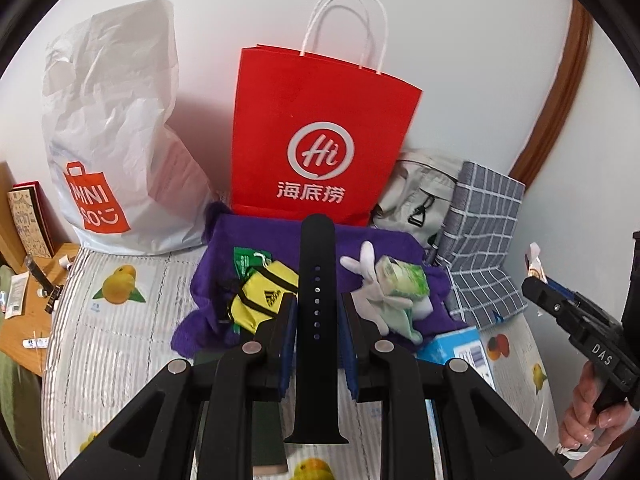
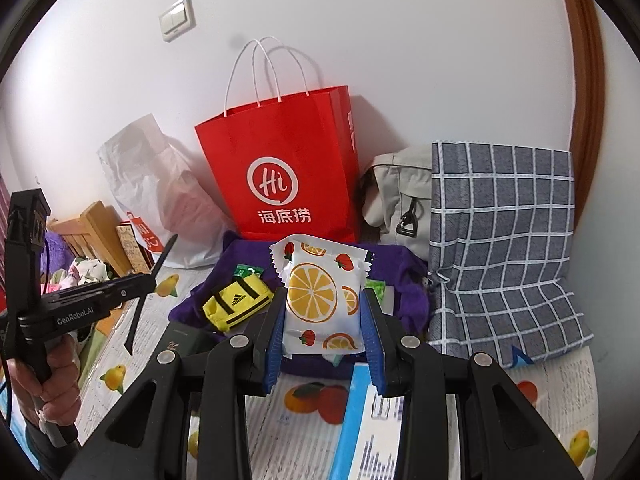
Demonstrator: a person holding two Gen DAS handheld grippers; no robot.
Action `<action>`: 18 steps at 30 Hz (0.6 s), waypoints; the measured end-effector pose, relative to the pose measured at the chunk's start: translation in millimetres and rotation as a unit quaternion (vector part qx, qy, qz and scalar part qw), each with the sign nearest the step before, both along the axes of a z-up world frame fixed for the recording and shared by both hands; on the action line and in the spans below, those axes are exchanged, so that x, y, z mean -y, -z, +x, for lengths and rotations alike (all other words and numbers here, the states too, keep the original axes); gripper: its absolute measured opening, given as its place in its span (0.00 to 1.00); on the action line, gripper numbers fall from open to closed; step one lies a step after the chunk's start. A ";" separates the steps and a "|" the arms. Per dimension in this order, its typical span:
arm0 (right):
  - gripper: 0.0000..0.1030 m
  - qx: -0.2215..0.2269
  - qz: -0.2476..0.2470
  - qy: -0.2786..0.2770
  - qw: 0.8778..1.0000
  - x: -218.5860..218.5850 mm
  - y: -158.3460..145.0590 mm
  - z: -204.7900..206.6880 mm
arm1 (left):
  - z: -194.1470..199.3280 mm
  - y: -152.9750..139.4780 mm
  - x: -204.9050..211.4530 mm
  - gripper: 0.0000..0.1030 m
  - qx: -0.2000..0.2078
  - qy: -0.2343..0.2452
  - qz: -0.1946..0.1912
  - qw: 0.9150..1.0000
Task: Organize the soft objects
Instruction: 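Carry the snack packet and watch strap over the purple towel with both tools, then open the right tool to drop the snack packet onto the towel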
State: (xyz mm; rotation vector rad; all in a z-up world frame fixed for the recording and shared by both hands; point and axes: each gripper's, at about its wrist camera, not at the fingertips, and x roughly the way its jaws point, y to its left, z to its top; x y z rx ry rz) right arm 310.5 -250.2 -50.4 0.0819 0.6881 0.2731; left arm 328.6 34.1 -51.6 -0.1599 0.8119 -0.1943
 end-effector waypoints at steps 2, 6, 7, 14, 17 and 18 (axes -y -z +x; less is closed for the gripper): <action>0.34 -0.003 0.006 0.000 1.000 -0.4 2.0 9.6 | 7.9 0.2 -3.2 0.19 -0.001 -0.006 -0.001 1.000; 0.34 -0.007 0.016 -0.006 1.000 -3.7 4.5 27.9 | 24.4 4.1 -8.3 0.19 -0.007 -0.017 -0.005 1.000; 0.34 -0.008 0.017 -0.008 1.000 -5.3 4.7 33.2 | 28.0 5.5 -9.1 0.19 -0.009 -0.019 -0.006 1.000; 0.34 -0.009 0.023 -0.021 0.999 -17.8 6.2 65.2 | 60.3 15.8 -12.2 0.19 -0.021 -0.026 -0.025 0.999; 0.34 -0.011 0.027 -0.031 0.999 -24.6 13.6 77.1 | 73.1 22.4 -9.5 0.19 -0.024 -0.025 -0.030 0.999; 0.34 -0.014 0.027 -0.035 0.999 -26.6 17.0 80.2 | 76.9 26.2 -8.7 0.19 -0.026 -0.025 -0.032 0.999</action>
